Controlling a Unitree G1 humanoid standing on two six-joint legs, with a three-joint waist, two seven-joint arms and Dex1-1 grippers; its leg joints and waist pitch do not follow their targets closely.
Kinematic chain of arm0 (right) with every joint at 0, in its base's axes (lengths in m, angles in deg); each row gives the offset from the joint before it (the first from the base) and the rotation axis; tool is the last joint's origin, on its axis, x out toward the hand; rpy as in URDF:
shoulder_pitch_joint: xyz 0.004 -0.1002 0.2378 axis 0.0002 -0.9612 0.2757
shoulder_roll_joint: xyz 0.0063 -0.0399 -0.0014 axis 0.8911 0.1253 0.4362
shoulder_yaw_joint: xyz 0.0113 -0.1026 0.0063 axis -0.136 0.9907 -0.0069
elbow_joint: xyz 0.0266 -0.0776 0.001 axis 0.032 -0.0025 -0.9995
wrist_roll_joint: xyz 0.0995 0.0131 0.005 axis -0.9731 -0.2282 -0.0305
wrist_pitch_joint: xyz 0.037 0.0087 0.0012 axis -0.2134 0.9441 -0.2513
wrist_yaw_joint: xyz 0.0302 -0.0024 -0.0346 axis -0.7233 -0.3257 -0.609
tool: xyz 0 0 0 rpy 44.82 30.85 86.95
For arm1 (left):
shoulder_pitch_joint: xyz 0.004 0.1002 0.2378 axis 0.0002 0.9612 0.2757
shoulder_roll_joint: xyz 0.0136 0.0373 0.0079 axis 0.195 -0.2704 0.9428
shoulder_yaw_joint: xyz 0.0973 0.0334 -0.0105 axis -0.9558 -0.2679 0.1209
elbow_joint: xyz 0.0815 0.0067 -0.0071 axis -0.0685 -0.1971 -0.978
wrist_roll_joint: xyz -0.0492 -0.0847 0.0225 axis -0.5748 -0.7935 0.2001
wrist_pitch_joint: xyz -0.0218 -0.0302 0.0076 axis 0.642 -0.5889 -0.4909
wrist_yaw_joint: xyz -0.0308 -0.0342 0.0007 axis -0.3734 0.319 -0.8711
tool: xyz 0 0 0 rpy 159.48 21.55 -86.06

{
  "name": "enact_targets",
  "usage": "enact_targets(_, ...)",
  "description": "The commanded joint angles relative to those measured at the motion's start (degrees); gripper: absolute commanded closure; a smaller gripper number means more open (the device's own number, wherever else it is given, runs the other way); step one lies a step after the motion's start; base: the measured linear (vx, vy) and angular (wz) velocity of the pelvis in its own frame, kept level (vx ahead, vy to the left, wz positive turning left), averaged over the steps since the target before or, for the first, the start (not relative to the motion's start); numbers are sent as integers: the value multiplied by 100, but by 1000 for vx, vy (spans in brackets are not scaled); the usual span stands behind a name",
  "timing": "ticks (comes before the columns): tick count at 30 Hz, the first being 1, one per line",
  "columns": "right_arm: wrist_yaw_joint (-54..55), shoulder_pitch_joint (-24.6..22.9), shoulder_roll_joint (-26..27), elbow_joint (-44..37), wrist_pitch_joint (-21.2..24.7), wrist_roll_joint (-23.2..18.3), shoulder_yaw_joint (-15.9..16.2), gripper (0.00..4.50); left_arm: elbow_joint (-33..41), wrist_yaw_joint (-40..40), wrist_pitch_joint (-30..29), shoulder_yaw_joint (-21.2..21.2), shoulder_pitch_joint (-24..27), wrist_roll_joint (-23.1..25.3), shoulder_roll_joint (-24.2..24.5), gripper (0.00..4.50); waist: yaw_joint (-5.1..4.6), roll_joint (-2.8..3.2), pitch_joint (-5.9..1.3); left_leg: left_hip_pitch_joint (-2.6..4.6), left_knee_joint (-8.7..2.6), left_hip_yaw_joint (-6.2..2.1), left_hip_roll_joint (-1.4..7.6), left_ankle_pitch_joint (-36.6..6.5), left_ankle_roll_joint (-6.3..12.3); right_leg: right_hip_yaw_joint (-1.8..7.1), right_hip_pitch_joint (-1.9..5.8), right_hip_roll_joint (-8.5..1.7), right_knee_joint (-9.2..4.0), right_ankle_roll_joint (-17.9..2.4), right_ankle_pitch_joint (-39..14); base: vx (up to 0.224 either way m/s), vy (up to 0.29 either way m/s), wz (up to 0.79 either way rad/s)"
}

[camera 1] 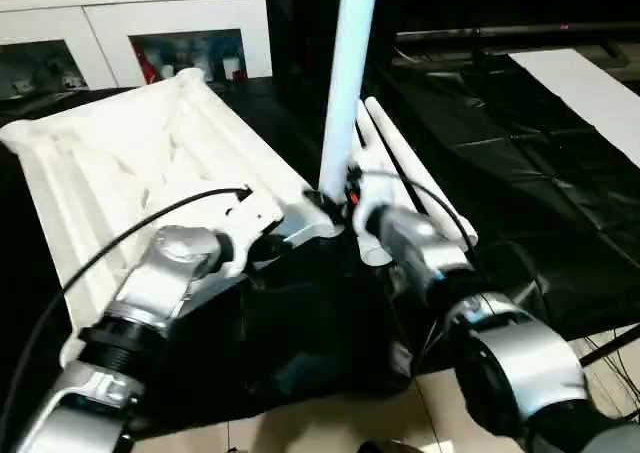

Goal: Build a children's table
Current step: Insert table leg to table base

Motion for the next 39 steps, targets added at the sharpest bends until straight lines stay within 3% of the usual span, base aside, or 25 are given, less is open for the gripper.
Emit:
enact_targets(1,-826,-173,-207,-465,-33,40,252,103,-90,-394,404,9,8,-47,258,450,38,69,-408,-48,-369,102,139,-36,676,439,488,-394,-299,-1457,-410,0,0,0)
enact_targets(3,-1008,-223,-255,-554,-28,56,318,103,-99,-506,518,-18,28,-66,301,450,53,65,-411,-58,-368,103,138,-37,676,439,494,-386,-293,-1435,-397,0,0,0)
enact_targets(6,-1938,-468,-524,-907,-90,100,497,103,-220,-1243,1150,-193,125,-220,518,450,78,41,-421,-73,-355,107,140,70,742,430,503,-373,-276,-1441,-281,0,0,0)
enact_targets(7,-1985,-479,-537,-919,-95,97,501,103,-234,-1277,1189,-204,128,-223,529,450,96,61,-437,-55,-340,111,153,181,786,433,479,-373,-242,-1468,-153,0,0,0)
enact_targets(13,-2950,-718,-941,-1119,-361,321,846,103,-425,-1836,1532,-202,84,-442,603,450,223,-9,-438,-5,-335,195,187,234,828,441,429,-374,-234,-1475,-243,0,0,0)
enact_targets(17,-2948,-739,-948,-1115,-381,358,890,103,-393,-1918,1562,-202,81,-503,591,450,248,-37,-437,-28,-343,226,197,162,688,456,448,-387,-225,-1383,-382,0,0,0)
enact_targets(18,-2973,-761,-926,-1169,-330,338,881,129,-398,-2003,1614,-188,85,-564,573,450,258,-28,-440,-19,-341,231,192,157,662,457,442,-381,-232,-1362,-402,0,0,0)
enact_targets(24,-2924,-777,-836,-1146,-318,355,868,169,-469,-2115,1742,-189,109,-573,550,450,287,-42,-457,-37,-324,236,179,277,652,455,450,-368,-207,-1331,-243,0,0,0)
enact_targets(27,-2996,-807,-824,-1176,-288,321,861,175,-527,-2164,1783,-174,121,-559,546,450,293,-69,-461,-33,-325,240,183,269,638,456,451,-366,-206,-1300,-284,0,0,0)
enact_targets(35,-3023,-908,-795,-1130,-315,377,913,178,-506,-2239,1758,-161,187,-586,632,450,308,-48,-471,-30,-316,233,184,312,640,450,448,-367,-190,-1312,-217,0,0,0)
enact_targets(39,-2347,-900,-696,-859,-183,392,743,178,-555,-2024,1618,-126,200,-538,596,450,296,-53,-451,-43,-334,231,178,168,534,452,453,-370,-217,-1264,-424,0,0,0)
